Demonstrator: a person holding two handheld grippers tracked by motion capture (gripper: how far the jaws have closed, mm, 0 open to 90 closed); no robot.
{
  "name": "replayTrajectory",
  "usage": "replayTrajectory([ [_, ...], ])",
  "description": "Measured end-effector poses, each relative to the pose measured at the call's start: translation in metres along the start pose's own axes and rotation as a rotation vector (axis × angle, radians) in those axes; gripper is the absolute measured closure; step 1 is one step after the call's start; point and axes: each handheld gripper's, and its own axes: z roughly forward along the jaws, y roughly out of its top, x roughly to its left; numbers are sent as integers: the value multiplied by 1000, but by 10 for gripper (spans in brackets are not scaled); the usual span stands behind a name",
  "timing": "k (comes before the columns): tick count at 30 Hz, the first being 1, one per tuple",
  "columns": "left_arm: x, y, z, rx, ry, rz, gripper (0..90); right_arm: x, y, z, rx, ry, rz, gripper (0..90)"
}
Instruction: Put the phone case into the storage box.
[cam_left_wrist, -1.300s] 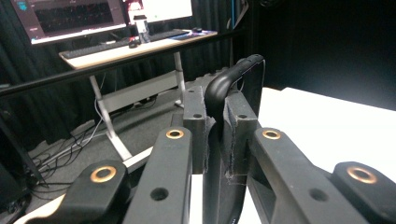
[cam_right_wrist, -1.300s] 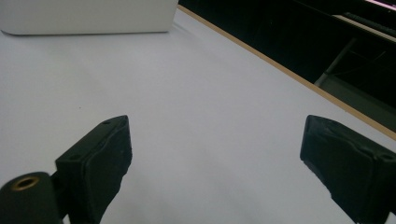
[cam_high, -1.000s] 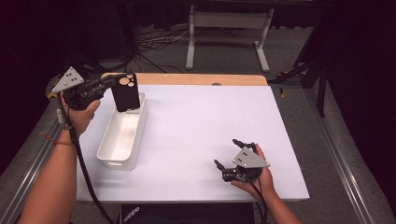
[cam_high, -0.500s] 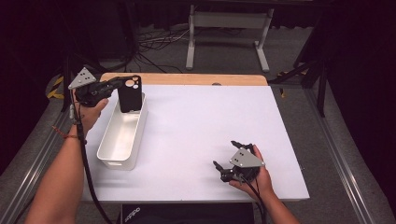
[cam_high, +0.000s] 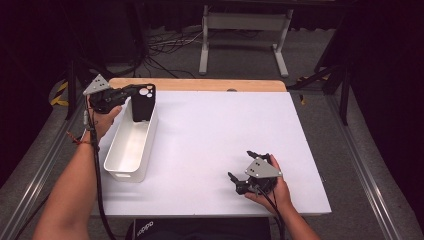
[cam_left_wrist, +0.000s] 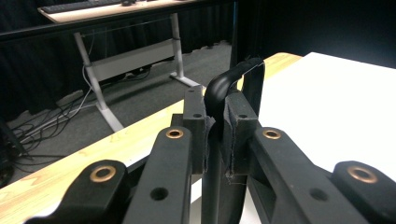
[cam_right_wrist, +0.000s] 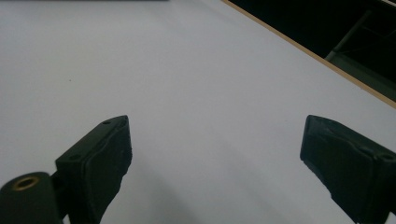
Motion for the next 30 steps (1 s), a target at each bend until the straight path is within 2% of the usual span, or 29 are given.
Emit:
replayTrajectory([
  [2,2,-3,1,-19,-1,-15,819,0,-1,0,8,-2,3,99],
  [9,4,-6,1,-12,3,-12,784,3,-1,0,16,-2,0,100],
  [15,6,-14,4,56,37,3,767,5,-3,-3,19,-10,1,101],
  [20,10,-19,7,89,74,10,744,4,-2,-4,16,-7,6,101],
  [27,14,-26,12,164,113,0,712,3,-2,-4,15,-3,2,102],
  [30,14,-28,13,165,116,-15,713,3,-1,-5,10,-6,4,102],
])
